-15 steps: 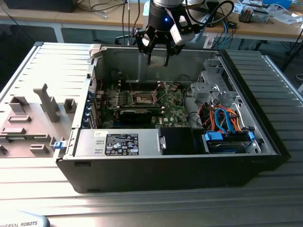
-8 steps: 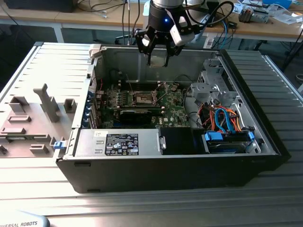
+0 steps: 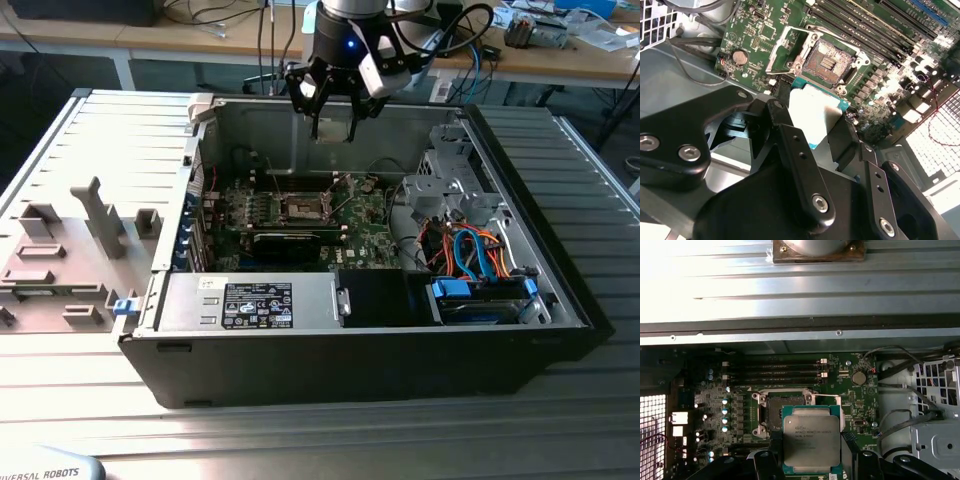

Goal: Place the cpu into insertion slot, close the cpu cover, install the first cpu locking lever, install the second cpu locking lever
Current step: 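Place the cpu into insertion slot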

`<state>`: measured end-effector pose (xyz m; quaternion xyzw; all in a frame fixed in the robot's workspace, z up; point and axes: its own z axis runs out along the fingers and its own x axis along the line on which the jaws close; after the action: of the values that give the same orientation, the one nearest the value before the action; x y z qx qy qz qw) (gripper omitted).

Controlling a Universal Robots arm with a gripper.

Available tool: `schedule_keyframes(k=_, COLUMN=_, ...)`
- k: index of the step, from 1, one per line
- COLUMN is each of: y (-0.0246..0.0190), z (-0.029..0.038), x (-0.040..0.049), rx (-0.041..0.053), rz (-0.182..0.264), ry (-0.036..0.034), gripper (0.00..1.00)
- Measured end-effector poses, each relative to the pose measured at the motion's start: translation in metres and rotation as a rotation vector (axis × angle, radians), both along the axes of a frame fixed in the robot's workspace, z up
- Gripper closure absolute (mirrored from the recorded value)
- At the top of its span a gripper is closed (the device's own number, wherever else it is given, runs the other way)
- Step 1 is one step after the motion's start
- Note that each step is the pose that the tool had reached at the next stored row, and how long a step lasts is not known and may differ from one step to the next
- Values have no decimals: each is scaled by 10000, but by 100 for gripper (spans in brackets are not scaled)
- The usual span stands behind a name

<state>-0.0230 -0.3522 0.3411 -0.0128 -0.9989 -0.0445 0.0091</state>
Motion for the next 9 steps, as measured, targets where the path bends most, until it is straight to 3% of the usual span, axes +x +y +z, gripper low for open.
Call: schedule_keyframes(k=9, y=0, z=-17, x=0, rx=0, rz=0, ry=0, gripper=46)
